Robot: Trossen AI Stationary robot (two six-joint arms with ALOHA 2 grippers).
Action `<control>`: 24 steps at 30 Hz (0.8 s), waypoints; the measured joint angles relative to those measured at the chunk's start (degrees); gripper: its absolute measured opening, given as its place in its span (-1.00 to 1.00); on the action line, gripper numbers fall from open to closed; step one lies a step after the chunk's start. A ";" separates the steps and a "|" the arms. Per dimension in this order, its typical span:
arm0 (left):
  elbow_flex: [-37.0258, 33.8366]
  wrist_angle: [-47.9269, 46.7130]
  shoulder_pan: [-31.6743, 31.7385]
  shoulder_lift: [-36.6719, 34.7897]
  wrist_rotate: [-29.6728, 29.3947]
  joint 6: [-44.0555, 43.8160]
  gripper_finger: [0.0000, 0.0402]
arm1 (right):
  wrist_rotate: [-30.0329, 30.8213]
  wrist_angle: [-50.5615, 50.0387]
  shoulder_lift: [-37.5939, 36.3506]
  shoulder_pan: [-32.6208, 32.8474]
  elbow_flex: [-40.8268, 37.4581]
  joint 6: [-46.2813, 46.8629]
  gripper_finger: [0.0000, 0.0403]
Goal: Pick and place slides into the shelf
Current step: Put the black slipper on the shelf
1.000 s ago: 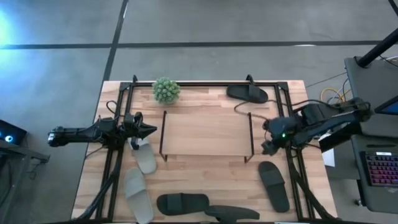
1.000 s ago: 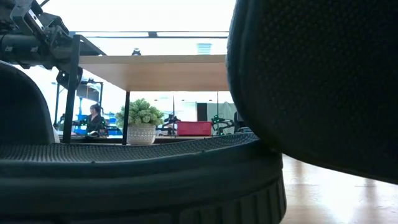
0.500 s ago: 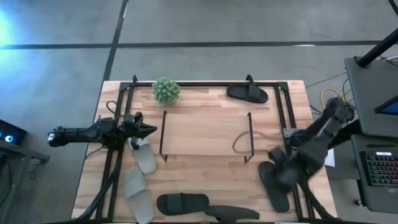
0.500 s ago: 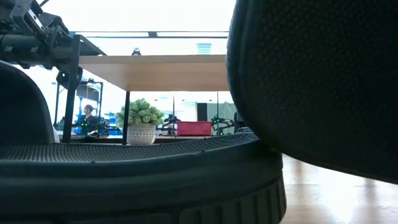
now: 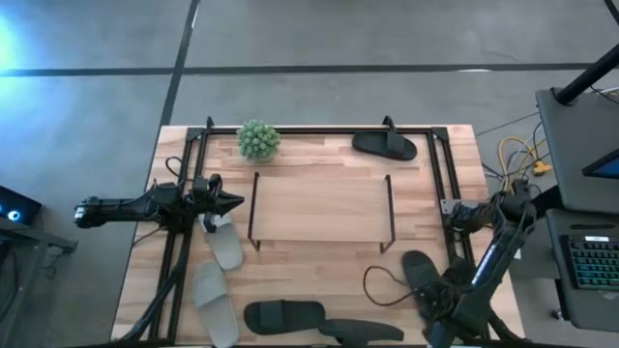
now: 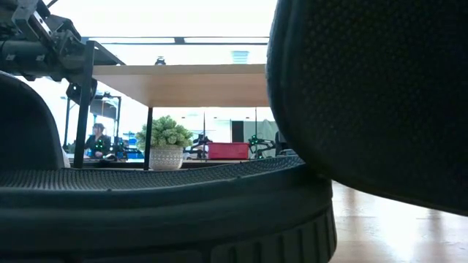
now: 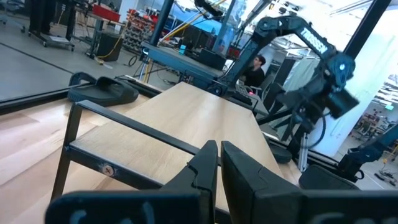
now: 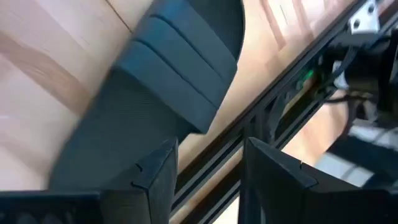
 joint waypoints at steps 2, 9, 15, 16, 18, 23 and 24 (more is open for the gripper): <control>0.00 -0.02 0.02 0.00 -0.01 0.02 -0.97 | 0.00 0.03 1.26 0.00 -0.98 -2.91 -0.09; 0.00 0.00 0.00 0.00 -0.01 0.00 -0.97 | 0.17 1.27 3.48 -0.01 -4.78 -7.36 -0.09; 0.00 0.00 0.01 0.00 0.00 0.00 -0.97 | 1.85 7.32 3.33 0.39 -6.08 -10.81 -0.09; 0.00 0.00 0.02 0.00 0.00 0.01 -0.97 | 2.79 7.67 3.33 0.42 -6.12 -11.50 -0.09; 0.00 0.00 0.00 0.02 -0.01 0.00 -0.97 | 3.86 7.90 3.33 0.29 -6.07 -12.91 -0.09; 0.00 0.00 0.01 0.02 0.00 0.01 -0.97 | 4.09 7.87 3.15 -0.52 -5.59 -16.45 -0.09; 0.00 0.00 0.02 0.00 -0.01 0.00 -0.97 | 4.07 7.88 3.15 -0.51 -5.56 -17.28 -0.09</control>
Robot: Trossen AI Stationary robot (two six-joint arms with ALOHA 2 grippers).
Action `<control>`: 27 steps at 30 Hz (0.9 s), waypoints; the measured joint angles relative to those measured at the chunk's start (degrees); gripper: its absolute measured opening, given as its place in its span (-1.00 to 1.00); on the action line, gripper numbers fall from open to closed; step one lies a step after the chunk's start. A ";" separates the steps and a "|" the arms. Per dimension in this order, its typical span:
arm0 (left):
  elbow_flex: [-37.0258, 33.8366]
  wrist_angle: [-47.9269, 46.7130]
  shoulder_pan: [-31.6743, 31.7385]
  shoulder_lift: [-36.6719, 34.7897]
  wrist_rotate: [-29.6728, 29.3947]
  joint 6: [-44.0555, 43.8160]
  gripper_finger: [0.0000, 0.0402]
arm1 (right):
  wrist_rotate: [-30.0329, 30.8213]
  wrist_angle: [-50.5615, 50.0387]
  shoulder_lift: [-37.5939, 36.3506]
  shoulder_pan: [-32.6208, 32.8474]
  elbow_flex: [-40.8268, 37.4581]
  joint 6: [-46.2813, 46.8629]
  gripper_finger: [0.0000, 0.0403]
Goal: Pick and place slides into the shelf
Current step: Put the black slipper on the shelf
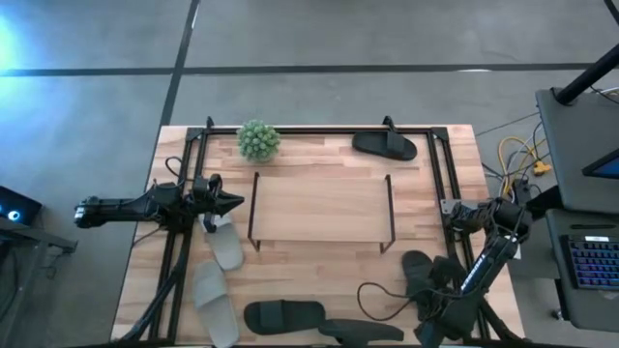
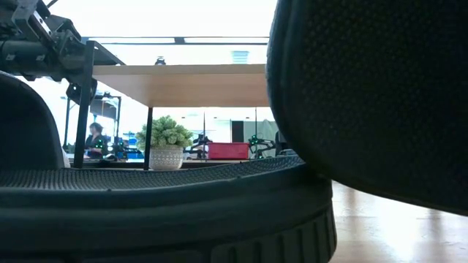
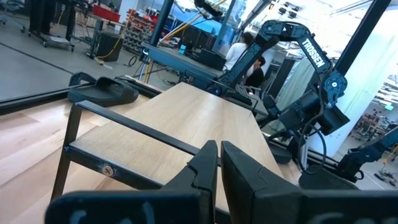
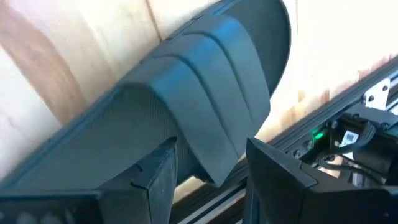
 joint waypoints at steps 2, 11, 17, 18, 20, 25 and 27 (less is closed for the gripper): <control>0.00 0.00 -0.02 0.00 0.00 0.00 -0.97 | -0.03 -0.01 0.00 0.08 0.00 -1.33 -0.09; 0.00 0.00 0.00 0.04 0.00 0.02 -0.97 | 0.33 2.36 0.15 -1.10 -0.44 -2.26 -0.09; 0.00 0.00 -0.02 0.00 0.00 0.01 -0.97 | 0.56 6.22 0.15 -1.28 -2.80 -7.19 -0.09; 0.00 0.00 0.00 0.02 0.00 0.00 -0.97 | 0.62 6.28 0.15 -1.28 -3.31 -7.73 -0.09; 0.00 0.00 -0.01 0.02 0.00 0.01 -0.97 | 0.97 6.32 0.13 -1.29 -4.25 -8.59 -0.09; 0.00 0.00 -0.02 0.00 0.00 0.00 -0.97 | 3.39 3.65 0.13 -1.54 -5.14 -8.22 -0.09; 0.00 0.00 -0.01 0.04 0.00 0.00 -0.97 | 5.00 1.97 0.13 -1.76 -5.15 -6.40 -0.09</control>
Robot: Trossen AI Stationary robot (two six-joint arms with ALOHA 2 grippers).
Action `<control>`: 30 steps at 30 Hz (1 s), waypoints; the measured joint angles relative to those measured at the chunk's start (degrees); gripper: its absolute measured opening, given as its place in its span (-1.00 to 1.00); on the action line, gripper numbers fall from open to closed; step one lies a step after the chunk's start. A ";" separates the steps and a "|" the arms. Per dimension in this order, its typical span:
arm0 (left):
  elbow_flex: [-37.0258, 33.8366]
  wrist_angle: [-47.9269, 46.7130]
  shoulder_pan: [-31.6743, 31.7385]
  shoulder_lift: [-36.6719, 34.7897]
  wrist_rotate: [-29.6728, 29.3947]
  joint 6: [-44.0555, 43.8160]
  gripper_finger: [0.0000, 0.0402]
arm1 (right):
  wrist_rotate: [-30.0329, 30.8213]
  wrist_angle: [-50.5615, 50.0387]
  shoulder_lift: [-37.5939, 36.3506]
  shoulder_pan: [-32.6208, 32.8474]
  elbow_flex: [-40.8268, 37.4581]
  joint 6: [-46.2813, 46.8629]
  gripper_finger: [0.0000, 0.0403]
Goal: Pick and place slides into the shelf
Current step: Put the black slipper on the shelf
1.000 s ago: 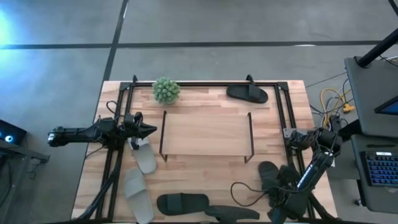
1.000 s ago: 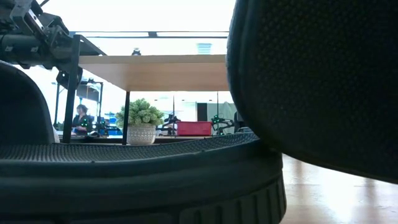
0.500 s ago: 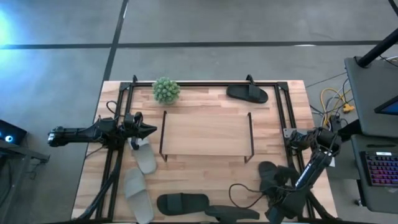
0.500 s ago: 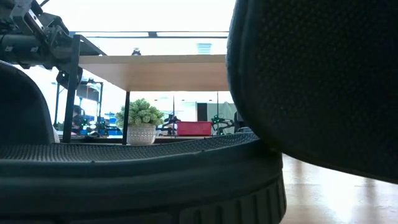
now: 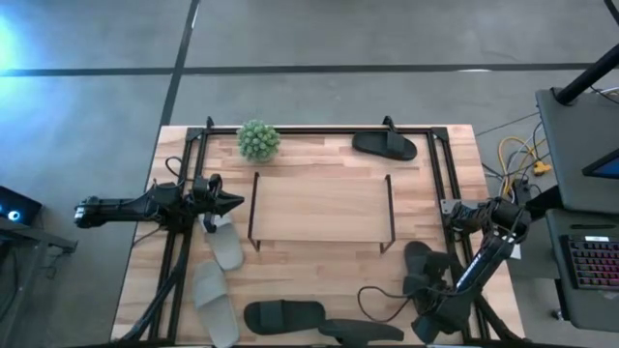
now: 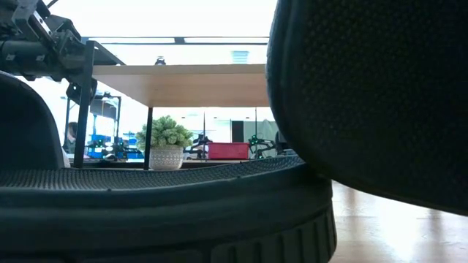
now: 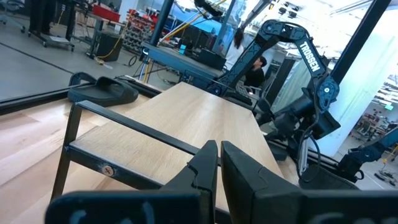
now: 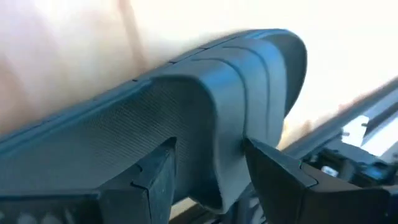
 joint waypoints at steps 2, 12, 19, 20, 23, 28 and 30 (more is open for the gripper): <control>0.00 0.00 0.01 -0.04 0.01 0.00 -0.97 | 1.72 -1.59 0.00 -0.08 0.17 1.61 -0.09; 0.00 0.00 0.01 -0.04 0.00 0.00 -0.97 | 7.32 -3.05 0.00 -0.15 -0.85 4.72 -0.09; 0.00 0.00 0.01 -0.01 -0.01 0.01 -0.97 | 7.48 -1.92 0.00 -0.14 -4.33 6.72 -0.13; 0.00 0.00 0.01 -0.01 -0.01 0.00 -0.97 | 7.46 -1.88 0.00 -0.14 -4.74 7.30 -0.16; 0.00 0.00 0.00 0.00 0.01 0.00 -0.97 | 7.48 -1.89 0.00 -0.16 -5.69 8.89 -0.25; 0.00 0.00 0.00 -0.01 0.01 0.01 -0.97 | 7.46 -1.92 0.00 -0.14 -6.26 13.50 -0.46; 0.00 0.00 0.00 -0.04 -0.01 0.01 -0.97 | 7.46 -2.07 0.00 -0.15 -6.14 15.88 -0.53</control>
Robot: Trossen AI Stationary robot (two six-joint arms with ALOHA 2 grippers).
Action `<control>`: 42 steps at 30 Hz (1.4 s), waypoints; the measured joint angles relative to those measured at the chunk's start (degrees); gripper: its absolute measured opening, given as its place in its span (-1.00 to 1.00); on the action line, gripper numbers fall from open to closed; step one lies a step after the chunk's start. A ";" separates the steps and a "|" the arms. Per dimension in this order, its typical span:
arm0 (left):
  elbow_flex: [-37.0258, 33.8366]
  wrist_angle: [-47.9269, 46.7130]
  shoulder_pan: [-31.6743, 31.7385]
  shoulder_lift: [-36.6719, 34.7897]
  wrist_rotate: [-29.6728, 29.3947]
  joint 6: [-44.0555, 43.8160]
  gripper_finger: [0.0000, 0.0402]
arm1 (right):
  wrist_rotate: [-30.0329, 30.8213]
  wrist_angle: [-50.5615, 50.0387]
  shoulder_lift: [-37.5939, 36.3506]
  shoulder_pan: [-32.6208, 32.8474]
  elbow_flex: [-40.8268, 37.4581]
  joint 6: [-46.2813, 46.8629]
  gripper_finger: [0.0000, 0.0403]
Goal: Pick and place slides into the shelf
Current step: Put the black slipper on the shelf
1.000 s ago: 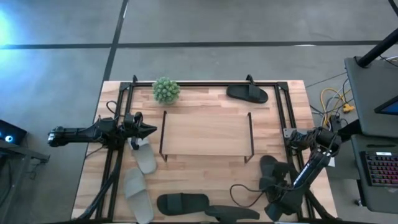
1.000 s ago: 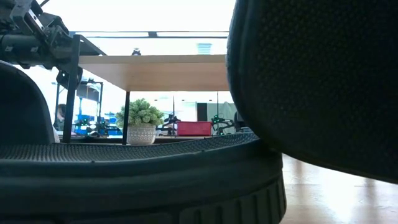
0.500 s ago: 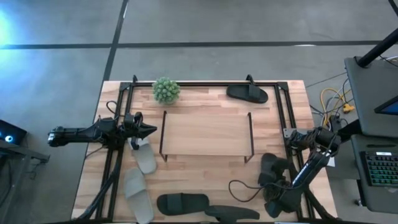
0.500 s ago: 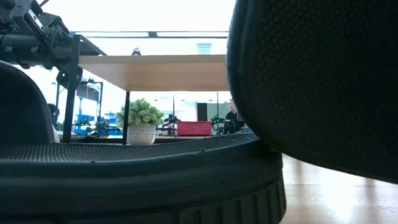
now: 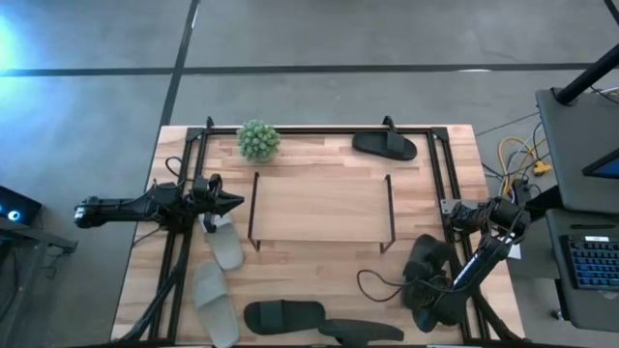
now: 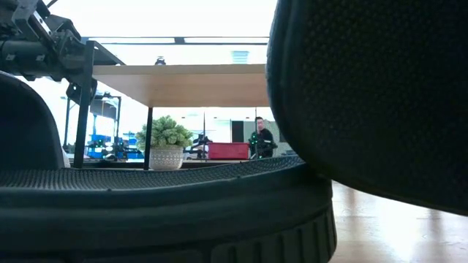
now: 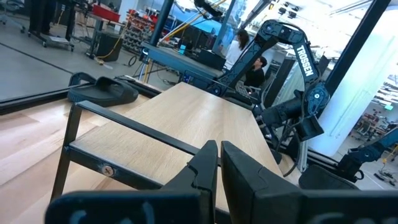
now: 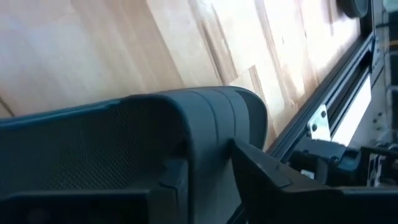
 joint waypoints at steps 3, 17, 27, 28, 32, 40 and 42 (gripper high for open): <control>0.00 0.00 0.00 0.00 0.00 0.00 -0.97 | 0.00 0.09 0.00 -0.01 0.68 2.62 -0.62; 0.00 0.00 0.00 0.00 0.01 0.01 -0.97 | 5.86 0.13 -0.67 0.03 11.47 10.28 -0.95; 0.00 0.01 0.01 0.04 0.01 0.01 -0.97 | 24.33 -6.03 -4.55 0.01 26.53 15.33 -0.95; 0.00 -0.02 0.00 0.02 0.01 0.01 -0.97 | 26.21 -6.07 -5.05 -0.06 28.16 14.61 -0.95; 0.00 0.00 -0.02 0.04 0.02 0.02 -0.97 | 32.42 -5.73 -7.13 -0.80 34.56 10.31 -0.94; 0.00 0.00 0.01 0.00 0.02 0.00 -0.97 | 49.85 -7.20 -11.63 -7.40 44.91 -14.81 -0.94; 0.00 0.00 -0.02 0.00 0.01 0.00 -0.97 | 49.53 -8.13 -11.99 -11.48 45.82 -22.14 -0.94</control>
